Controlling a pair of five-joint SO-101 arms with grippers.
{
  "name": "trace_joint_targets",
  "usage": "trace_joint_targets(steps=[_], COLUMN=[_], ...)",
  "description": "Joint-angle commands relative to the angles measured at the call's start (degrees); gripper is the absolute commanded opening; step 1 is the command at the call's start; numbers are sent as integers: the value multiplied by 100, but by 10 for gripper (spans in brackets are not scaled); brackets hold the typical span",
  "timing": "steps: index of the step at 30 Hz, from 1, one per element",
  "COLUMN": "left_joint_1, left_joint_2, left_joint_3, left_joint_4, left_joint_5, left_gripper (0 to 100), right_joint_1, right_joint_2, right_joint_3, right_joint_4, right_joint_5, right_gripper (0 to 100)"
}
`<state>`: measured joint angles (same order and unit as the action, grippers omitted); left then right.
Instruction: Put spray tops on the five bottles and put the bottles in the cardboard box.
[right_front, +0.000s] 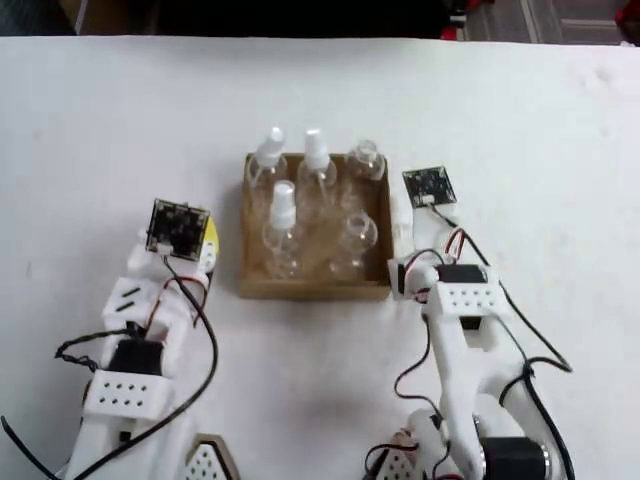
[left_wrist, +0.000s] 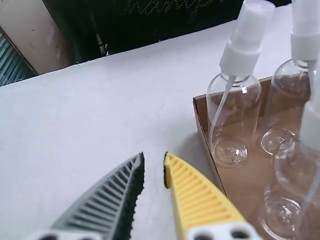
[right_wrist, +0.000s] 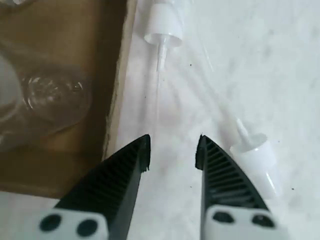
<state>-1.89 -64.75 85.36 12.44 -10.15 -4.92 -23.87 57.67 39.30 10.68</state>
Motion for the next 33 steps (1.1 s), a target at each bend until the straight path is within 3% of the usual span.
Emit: trace_joint_targets(steps=[1,5,13,20,27,33], left_joint_1=[-40,-40,-40,-40,-40,-40], left_joint_2=[13,13,13,13,13,13], left_joint_3=[-26,-26,-26,-26,-26,-26], left_joint_4=[-149,-149,-149,-149,-141,-132], left_joint_5=[0,0,0,0,0,0], left_gripper=[68,68,68,68,68,68], right_joint_1=[-31,-48,-224,-295,-259,-259], right_joint_2=[198,277,295,743,1358,1376], right_joint_3=[-167,-167,-167,-457,-993,-993], right_joint_4=[-277,-321,-312,-356,-22,-22], right_joint_5=[-26,-26,-18,9,18,0], right_gripper=[94,25,165,165,77,69])
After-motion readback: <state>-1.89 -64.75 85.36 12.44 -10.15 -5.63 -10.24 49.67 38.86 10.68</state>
